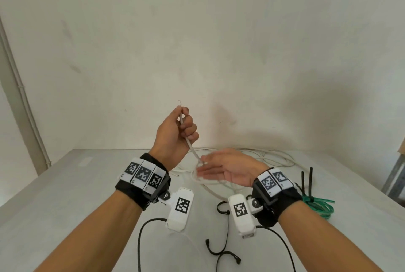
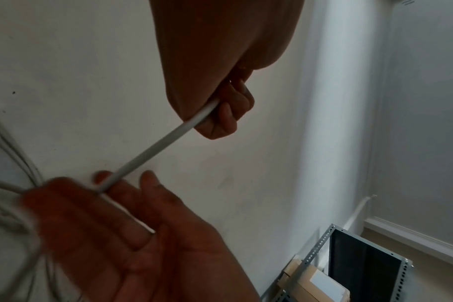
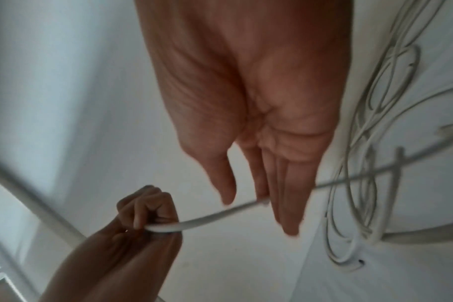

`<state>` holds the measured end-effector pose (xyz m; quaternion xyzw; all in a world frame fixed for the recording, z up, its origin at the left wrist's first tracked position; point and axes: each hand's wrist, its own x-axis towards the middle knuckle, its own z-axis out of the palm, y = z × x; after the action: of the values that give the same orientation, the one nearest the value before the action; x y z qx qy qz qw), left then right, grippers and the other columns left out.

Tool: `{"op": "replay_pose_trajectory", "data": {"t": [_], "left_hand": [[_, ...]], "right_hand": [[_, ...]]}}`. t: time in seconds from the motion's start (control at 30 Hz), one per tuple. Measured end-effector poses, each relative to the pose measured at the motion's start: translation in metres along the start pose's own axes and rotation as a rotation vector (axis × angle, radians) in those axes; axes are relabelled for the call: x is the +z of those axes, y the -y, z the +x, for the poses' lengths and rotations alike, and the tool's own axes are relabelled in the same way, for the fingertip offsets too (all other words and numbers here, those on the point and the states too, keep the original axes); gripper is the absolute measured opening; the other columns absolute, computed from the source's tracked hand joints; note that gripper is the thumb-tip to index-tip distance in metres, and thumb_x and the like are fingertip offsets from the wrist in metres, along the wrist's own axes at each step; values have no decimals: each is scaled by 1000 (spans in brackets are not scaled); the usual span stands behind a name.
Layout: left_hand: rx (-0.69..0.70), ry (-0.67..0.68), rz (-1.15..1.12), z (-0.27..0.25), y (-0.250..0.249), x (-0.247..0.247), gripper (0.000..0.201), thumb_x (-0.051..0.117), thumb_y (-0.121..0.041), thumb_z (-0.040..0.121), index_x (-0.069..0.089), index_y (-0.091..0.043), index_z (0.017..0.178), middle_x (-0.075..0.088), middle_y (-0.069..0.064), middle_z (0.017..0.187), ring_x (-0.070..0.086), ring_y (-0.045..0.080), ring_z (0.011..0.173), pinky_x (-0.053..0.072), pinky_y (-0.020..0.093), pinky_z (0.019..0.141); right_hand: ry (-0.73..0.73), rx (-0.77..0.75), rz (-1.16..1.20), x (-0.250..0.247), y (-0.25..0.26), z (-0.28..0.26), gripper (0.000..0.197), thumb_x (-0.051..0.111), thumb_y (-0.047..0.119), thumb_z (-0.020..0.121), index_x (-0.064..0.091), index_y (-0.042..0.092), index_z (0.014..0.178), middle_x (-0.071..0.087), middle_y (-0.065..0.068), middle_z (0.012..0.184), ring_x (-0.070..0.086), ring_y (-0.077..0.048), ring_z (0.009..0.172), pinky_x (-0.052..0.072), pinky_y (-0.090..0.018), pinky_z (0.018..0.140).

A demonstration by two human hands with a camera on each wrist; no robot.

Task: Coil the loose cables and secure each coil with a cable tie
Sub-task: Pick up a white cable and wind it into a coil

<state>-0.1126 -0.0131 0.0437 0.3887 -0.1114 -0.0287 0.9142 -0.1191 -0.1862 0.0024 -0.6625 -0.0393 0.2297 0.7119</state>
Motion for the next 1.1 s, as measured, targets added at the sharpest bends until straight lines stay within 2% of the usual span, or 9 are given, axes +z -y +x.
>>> {"op": "replay_pose_trajectory", "data": {"t": [0.13, 0.27, 0.43, 0.53, 0.6, 0.7, 0.8, 0.97, 1.1], "left_hand": [[-181, 116, 274, -9, 3, -3, 30, 44, -25, 105, 50, -17, 77, 20, -9, 54, 17, 7, 41, 14, 23, 43], [-379, 212, 595, -18, 20, -11, 30, 41, -21, 104, 53, -17, 77, 25, -8, 51, 18, 7, 39, 17, 22, 40], [-406, 96, 798, -18, 32, -20, 27, 37, -18, 109, 58, -7, 94, 49, 0, 56, 41, 11, 40, 26, 21, 43], [-354, 83, 900, -20, 31, -14, 35, 34, -19, 112, 62, 0, 104, 77, 11, 80, 72, 19, 63, 36, 20, 48], [-317, 38, 914, -20, 34, -11, 39, 33, -20, 112, 62, 6, 111, 80, 14, 95, 79, 23, 82, 47, 19, 52], [-194, -131, 756, -14, 40, -17, 37, 38, -17, 112, 62, 11, 115, 78, 19, 102, 78, 29, 91, 61, 23, 66], [-78, -241, 446, -5, 41, -25, 32, 43, -13, 110, 64, 11, 114, 76, 22, 109, 76, 30, 99, 62, 28, 79], [4, -183, -5, 4, 22, -21, 27, 43, -9, 109, 65, 7, 111, 74, 21, 116, 76, 23, 101, 56, 31, 96], [17, -133, -143, 7, 2, -11, 33, 38, -10, 110, 60, 7, 126, 73, 18, 124, 70, 27, 117, 55, 29, 96]], "right_hand": [[-176, -151, 231, -2, 13, 8, 25, 68, 0, 96, 64, -13, 117, 71, -30, 117, 74, -36, 102, 63, -38, 88], [-258, -241, 195, -3, 31, 12, 8, 66, -6, 95, 65, -1, 101, 73, -20, 96, 75, -29, 80, 63, -40, 84], [-336, -337, 137, -1, 40, 11, 14, 59, -8, 98, 58, 4, 106, 68, -18, 99, 76, -33, 90, 63, -40, 81], [-329, -404, 167, 4, 36, 11, 17, 58, -8, 99, 55, 5, 110, 66, -19, 100, 76, -36, 97, 63, -38, 79], [-300, -450, 240, 5, 35, 9, 25, 58, -7, 100, 50, 7, 120, 65, -17, 98, 77, -36, 97, 62, -38, 81], [-258, -467, 357, 7, 38, 6, 25, 53, -4, 103, 49, 4, 127, 65, -15, 88, 77, -34, 99, 61, -40, 88], [-232, -426, 420, 14, 36, 3, 20, 52, -6, 103, 54, -4, 123, 68, -20, 96, 77, -32, 98, 63, -35, 87], [-229, -372, 440, 21, 29, 7, 22, 56, -4, 103, 57, -16, 121, 72, -28, 105, 78, -29, 92, 64, -29, 80], [-214, -258, 224, 22, 25, 2, 25, 65, 20, 103, 70, -4, 108, 76, -16, 88, 75, -22, 77, 60, -23, 62]]}}
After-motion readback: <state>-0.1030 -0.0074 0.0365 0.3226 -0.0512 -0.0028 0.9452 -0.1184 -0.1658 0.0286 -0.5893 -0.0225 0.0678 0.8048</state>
